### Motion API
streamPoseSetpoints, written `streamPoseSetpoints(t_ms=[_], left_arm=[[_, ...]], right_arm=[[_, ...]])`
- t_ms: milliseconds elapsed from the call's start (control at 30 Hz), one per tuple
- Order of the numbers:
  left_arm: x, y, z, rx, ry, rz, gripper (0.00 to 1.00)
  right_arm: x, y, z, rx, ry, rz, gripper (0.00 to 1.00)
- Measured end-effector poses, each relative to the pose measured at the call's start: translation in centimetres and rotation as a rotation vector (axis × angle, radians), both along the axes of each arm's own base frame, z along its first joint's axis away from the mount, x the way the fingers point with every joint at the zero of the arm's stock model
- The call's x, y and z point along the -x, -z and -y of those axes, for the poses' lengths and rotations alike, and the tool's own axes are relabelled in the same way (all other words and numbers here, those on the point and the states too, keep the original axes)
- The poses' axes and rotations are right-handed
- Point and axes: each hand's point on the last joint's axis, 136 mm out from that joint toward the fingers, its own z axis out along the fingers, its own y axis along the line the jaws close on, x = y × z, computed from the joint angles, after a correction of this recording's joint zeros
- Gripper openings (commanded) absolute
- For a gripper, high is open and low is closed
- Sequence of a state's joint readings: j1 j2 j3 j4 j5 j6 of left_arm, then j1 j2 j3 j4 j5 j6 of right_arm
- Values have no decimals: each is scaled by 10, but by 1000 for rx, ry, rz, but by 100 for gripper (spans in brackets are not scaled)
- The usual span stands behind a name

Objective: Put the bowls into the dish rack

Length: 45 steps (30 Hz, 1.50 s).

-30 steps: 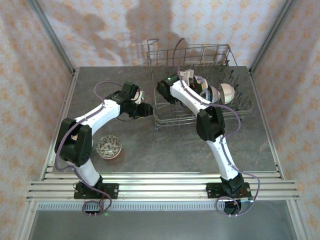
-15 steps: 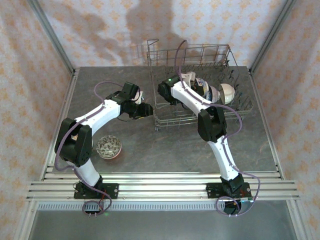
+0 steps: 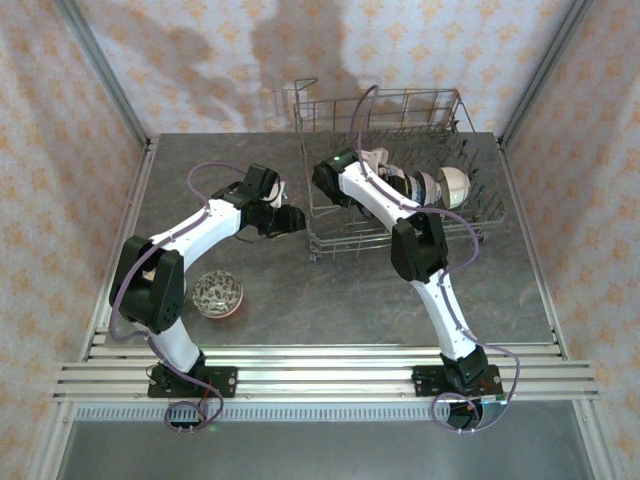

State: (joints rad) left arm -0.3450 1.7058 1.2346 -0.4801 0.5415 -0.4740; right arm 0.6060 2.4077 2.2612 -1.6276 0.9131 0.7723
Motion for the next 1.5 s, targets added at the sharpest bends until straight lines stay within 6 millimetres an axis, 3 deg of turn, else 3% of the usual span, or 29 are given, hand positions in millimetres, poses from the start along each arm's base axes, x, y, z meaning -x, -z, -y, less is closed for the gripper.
streamPoseSetpoints(t_ms=[167,233,333,533,700,967,1233,1500], left_arm=[[0,0,0,0,-1,0,44],[-1,0,-2,0,-4,0,44],[-2,0,-5,0,-12,-1,44],[-2,6,-14,-4,-33,-13,44],[-2,8,-22,-6,-51,-19,45],[-4,4,-26,-24,-66,1,46],[-8,1,-31,-33,-110,1,47],[-9,-11,-34,-30,-159,19,47]], right_arm=[[-5,13,-7,-18,-5,-40,43],[-6,13,-8,-21,-9,-46,43],[-7,13,-7,-29,-10,-57,52],[-8,14,-3,-65,3,-84,53],[-10,12,0,-77,1,-105,71],[-9,6,4,-66,-30,-154,82],[-5,3,-3,-147,-78,-199,82],[4,11,-24,-253,-125,-260,78]])
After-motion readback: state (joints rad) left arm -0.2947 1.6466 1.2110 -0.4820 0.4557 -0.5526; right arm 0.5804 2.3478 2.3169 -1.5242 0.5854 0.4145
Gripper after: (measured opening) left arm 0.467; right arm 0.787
